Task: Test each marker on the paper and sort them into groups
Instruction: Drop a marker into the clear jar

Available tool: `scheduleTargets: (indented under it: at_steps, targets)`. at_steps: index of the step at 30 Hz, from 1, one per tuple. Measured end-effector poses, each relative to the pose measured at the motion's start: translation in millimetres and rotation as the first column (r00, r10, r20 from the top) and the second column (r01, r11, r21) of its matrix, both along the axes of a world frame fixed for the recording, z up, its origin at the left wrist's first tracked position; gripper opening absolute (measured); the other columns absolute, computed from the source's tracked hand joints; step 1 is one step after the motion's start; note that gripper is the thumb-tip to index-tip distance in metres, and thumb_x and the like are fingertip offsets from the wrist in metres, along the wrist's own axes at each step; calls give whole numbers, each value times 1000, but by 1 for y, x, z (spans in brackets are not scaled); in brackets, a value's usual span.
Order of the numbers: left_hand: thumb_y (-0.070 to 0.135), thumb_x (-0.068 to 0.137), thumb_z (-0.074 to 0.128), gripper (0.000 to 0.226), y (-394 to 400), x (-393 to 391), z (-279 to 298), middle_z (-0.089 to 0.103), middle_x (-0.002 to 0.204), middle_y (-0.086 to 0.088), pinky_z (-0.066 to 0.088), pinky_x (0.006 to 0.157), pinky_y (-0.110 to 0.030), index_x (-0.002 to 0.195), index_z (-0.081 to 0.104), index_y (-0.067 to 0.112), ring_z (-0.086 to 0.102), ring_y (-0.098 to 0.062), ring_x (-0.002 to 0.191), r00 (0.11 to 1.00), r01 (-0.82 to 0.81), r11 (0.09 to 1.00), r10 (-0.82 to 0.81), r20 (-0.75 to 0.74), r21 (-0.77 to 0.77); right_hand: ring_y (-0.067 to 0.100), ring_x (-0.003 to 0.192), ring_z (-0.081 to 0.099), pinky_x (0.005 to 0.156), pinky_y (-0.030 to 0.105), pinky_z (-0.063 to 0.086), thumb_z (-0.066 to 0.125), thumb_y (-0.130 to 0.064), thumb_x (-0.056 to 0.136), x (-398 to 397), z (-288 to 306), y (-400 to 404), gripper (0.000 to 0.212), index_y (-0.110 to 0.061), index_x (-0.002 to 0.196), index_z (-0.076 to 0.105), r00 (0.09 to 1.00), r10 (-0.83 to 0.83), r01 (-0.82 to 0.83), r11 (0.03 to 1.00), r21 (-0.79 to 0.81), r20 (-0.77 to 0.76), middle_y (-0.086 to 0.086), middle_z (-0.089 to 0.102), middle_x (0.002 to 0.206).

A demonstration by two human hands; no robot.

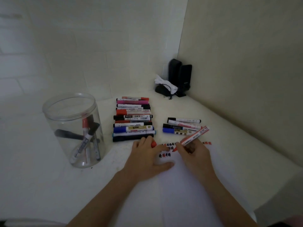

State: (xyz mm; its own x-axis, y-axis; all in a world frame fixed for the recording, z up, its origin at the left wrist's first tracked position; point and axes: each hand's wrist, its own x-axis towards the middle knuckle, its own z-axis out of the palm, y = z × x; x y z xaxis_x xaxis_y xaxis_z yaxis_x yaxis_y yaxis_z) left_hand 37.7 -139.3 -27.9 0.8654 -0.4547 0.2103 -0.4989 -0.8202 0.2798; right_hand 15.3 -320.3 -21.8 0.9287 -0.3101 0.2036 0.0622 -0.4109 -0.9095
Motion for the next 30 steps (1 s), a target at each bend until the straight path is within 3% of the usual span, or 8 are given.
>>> scheduleTargets:
  at_steps: [6,12,19,25,30]
  targets:
    - [83,73,34,62,0,1,-3,38,100,9,27,89,-28,123,48,49,34,-10,96,999,-3,1000,4,36,-18,6,76,67,70,18,52,69,-24,86,0,-2,-1,7,-18,87,70,1000,3,-4,993,-120,-6,-5,72,80]
    - [83,73,41,58,0,2,-7,37,97,9,29,90,-28,121,50,50,34,-9,94,999,-6,1000,7,46,-29,1,72,64,62,9,47,70,-23,86,-1,-3,-1,6,-18,83,70,1000,17,-15,990,-143,17,-8,70,73]
    - [84,71,38,62,-1,2,-5,37,96,10,30,89,-28,121,49,50,34,-9,93,999,-14,999,15,37,-29,4,70,64,62,13,49,69,-23,87,-2,-5,-1,8,-15,84,69,999,40,-33,983,-183,33,-4,70,74]
    - [87,69,34,65,0,1,-5,37,97,10,31,92,-30,122,48,51,34,-9,94,1000,-15,1000,16,24,-20,-6,74,63,62,4,45,69,-23,87,-3,0,1,5,-24,84,66,999,51,-50,985,-163,6,-14,67,74]
    - [88,66,27,72,-1,1,-4,36,97,10,30,92,-30,122,49,50,33,-9,94,1000,-14,1000,15,24,-25,10,70,65,62,13,47,69,-22,87,-3,-3,0,8,-17,82,67,1000,22,-18,981,-194,17,-1,70,73]
